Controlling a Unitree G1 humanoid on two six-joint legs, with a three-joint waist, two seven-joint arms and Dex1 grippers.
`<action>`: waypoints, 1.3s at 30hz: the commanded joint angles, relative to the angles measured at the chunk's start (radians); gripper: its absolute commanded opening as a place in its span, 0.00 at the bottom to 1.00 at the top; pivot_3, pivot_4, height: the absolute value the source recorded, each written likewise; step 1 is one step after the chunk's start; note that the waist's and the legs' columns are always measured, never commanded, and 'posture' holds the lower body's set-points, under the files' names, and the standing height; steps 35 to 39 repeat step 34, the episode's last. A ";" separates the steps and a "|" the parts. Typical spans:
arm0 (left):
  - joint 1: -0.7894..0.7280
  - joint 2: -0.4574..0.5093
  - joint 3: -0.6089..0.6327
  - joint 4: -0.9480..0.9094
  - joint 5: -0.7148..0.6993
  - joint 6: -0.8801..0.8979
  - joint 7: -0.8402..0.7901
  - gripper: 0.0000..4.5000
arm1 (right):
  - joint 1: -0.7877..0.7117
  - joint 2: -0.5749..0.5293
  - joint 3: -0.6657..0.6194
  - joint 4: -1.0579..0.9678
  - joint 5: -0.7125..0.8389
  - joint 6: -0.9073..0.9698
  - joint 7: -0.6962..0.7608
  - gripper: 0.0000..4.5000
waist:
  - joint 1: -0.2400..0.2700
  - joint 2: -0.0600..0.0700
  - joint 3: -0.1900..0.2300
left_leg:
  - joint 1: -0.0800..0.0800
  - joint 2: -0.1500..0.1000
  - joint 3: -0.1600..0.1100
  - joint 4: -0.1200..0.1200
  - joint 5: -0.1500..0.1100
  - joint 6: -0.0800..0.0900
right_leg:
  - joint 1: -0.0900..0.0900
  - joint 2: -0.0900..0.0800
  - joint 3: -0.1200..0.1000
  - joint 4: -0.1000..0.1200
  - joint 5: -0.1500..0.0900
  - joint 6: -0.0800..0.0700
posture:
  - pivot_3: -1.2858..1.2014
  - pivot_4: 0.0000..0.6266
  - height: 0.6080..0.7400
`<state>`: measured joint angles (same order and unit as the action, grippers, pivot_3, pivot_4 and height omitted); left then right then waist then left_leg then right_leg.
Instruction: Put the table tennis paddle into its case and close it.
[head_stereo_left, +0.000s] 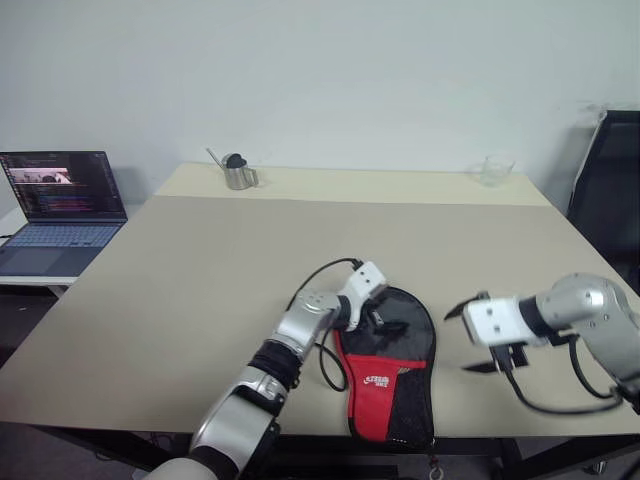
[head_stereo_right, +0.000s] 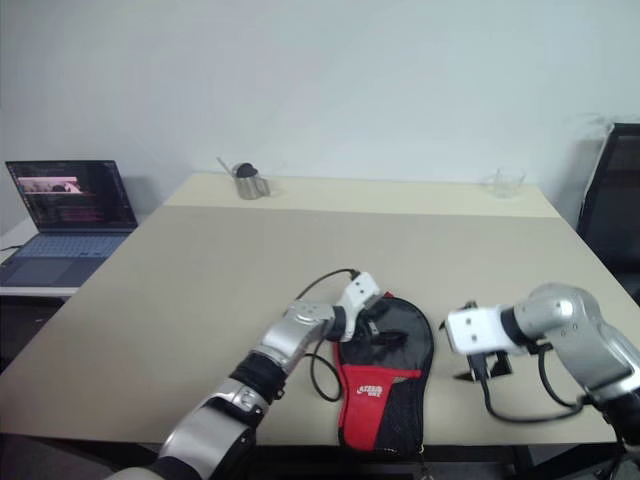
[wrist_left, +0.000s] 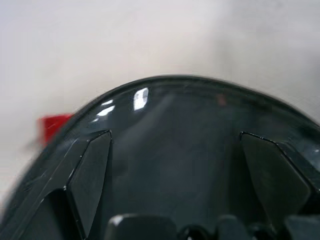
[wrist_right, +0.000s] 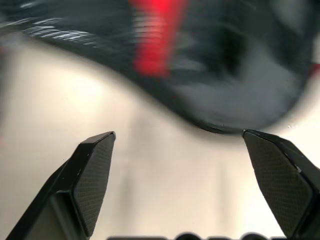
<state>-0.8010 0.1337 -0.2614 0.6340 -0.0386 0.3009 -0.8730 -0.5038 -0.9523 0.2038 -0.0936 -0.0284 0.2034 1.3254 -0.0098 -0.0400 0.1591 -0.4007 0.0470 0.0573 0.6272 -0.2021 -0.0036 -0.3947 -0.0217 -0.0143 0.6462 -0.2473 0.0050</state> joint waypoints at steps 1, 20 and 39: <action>-0.026 0.076 0.060 -0.128 -0.065 0.081 -0.083 1.00 | -0.096 0.041 -0.083 0.153 0.082 0.073 -0.029 0.99 | 0.000 0.001 0.005 | -0.002 0.000 0.000 -0.001 0.000 0.000 | -0.002 0.001 0.000 0.001 0.000 0.001 | 0.52 0.24 1.00; 0.138 0.809 0.321 -0.593 -0.290 0.302 -0.395 1.00 | -0.283 0.027 -0.047 0.510 -0.001 -0.145 -0.024 0.99 | -0.013 0.008 0.019 | -0.019 -0.001 0.003 0.001 -0.002 -0.003 | -0.026 0.003 0.002 0.017 -0.007 0.001 | 0.52 0.24 1.00; 0.265 0.880 0.427 -0.683 -0.350 0.370 -0.336 1.00 | -0.279 0.049 -0.036 0.375 0.022 -0.091 0.031 0.99 | -0.020 0.008 0.019 | -0.018 0.001 0.003 0.002 -0.002 -0.003 | -0.026 0.003 0.003 0.019 -0.008 0.000 | 0.52 0.24 1.00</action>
